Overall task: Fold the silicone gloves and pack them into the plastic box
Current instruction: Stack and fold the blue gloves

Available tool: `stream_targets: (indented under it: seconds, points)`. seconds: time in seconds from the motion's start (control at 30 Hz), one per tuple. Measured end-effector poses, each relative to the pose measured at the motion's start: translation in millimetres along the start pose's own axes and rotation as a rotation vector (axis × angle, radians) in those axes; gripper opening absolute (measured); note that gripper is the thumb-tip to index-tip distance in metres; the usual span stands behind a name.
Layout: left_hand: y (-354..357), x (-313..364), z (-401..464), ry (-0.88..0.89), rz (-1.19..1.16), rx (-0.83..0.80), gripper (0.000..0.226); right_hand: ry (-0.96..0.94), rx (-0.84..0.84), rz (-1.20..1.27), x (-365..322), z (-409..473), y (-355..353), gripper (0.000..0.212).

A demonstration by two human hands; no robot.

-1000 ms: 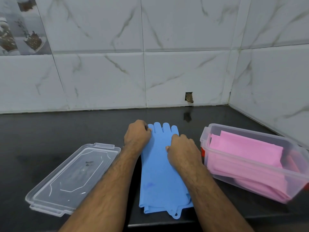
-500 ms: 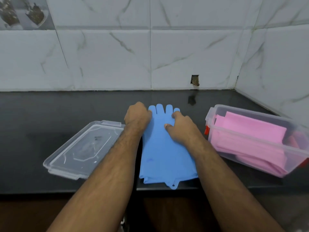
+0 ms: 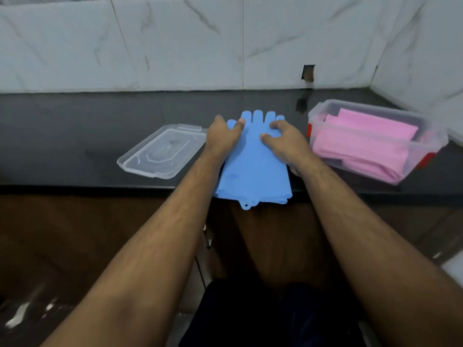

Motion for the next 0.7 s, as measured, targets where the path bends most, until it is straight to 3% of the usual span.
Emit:
stream_targets:
  seconds: [0.17, 0.3, 0.5, 0.7]
  points:
    - [-11, -9, -55, -0.033, -0.265, -0.101, 0.046, -0.046, 0.010, -0.043, -2, -12, -3, 0.061]
    - [-25, -22, -91, -0.042, -0.429, -0.145, 0.071, -0.093, 0.020, -0.122, -7, -28, 0, 0.066]
    - [-42, -37, -120, -0.025, -0.396, -0.121, 0.053, -0.256, 0.062, -0.138, -12, -61, -7, 0.063]
    - [-40, -28, -122, -0.031, -0.356, -0.154, 0.052, -0.241, 0.151, 0.017, -2, -72, -35, 0.044]
Point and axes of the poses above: each hand's wrist, its own z-axis towards the middle knuckle, its own y-axis out of the palm, x = y × z, the point moved 9 cm from there along z, towards the middle knuckle, and after that the axes turned 10 degrees about z, right-handed, at the moved point
